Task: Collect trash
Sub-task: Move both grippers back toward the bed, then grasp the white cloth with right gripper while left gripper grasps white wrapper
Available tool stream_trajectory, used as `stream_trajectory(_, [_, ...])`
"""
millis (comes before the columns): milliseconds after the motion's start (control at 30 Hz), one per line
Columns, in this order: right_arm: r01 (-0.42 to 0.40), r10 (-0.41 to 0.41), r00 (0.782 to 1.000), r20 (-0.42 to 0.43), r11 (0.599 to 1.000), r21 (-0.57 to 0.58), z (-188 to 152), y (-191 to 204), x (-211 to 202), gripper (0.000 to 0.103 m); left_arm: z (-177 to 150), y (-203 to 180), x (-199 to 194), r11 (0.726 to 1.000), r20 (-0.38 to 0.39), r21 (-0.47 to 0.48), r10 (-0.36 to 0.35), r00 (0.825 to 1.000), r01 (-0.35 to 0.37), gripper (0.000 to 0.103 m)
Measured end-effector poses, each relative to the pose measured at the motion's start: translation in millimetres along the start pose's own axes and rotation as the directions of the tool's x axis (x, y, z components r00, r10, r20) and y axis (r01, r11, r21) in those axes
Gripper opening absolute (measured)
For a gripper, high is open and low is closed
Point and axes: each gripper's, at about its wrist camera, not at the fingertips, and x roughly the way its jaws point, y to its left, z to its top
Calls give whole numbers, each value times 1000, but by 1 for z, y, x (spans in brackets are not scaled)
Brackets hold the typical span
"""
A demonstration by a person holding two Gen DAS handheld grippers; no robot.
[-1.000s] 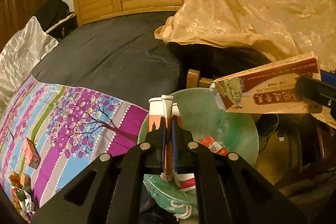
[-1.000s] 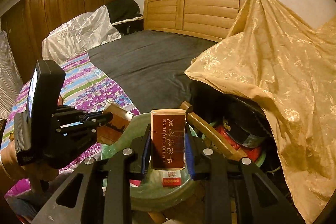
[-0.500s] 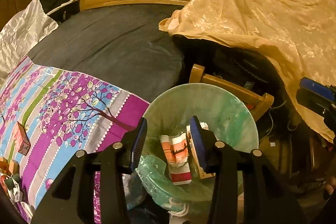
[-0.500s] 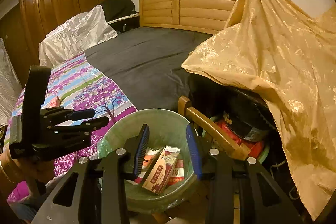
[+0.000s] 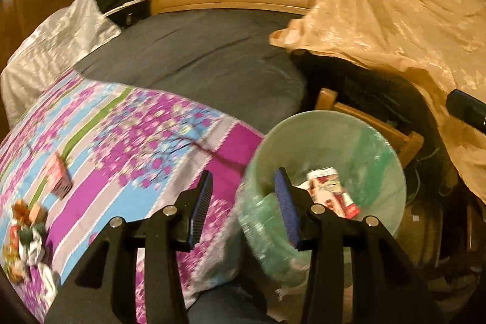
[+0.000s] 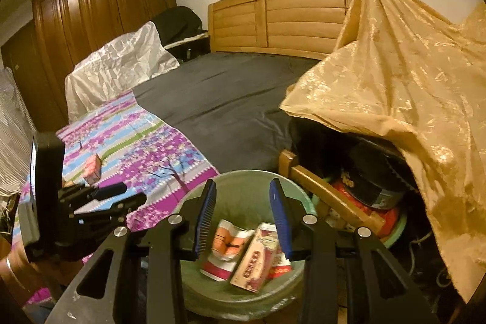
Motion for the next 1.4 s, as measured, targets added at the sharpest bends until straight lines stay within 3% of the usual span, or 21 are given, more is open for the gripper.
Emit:
stream_trajectory(233, [-98,97,995,-31,995,-30,-5,52,18,38,-42,60,-20,988,-29,-126,90,996,-93,41])
stream_trajectory(433, [-205,197,976,-97,976,-78,-14,111,38,38,-88,123,-47,947,-64,-268,167,984,-178,41])
stream_trajectory(567, [-295,274,948,-164,948,-122,-23,161,53,38,-123,167,-70,895,-94,-376,221,971,-241,41])
stream_trajectory(767, [-416,361,897,-254,884,-213,-43,243,64,38,-176,226,-104,783,-138,-528,302,943,-328,41])
stream_trajectory(1000, [-545,422,820,-387,783,-300,-78,331,73,38,-248,281,-139,630,-222,-655,367,903,-417,41])
stream_trajectory(1100, [-597,435,777,-455,739,-312,-99,365,78,38,-278,300,-153,560,-263,-698,379,887,-446,41])
stream_trajectory(1233, [-656,454,715,-532,697,-288,-122,395,91,40,-302,312,-164,508,-294,-719,396,870,-475,41])
stream_trajectory(1367, [-711,502,645,-576,671,-211,-138,435,116,64,-314,327,-172,463,-311,-739,411,857,-490,41])
stream_trajectory(1400, [-722,517,630,-579,666,-191,-140,444,120,66,-316,330,-175,452,-311,-744,417,854,-492,41])
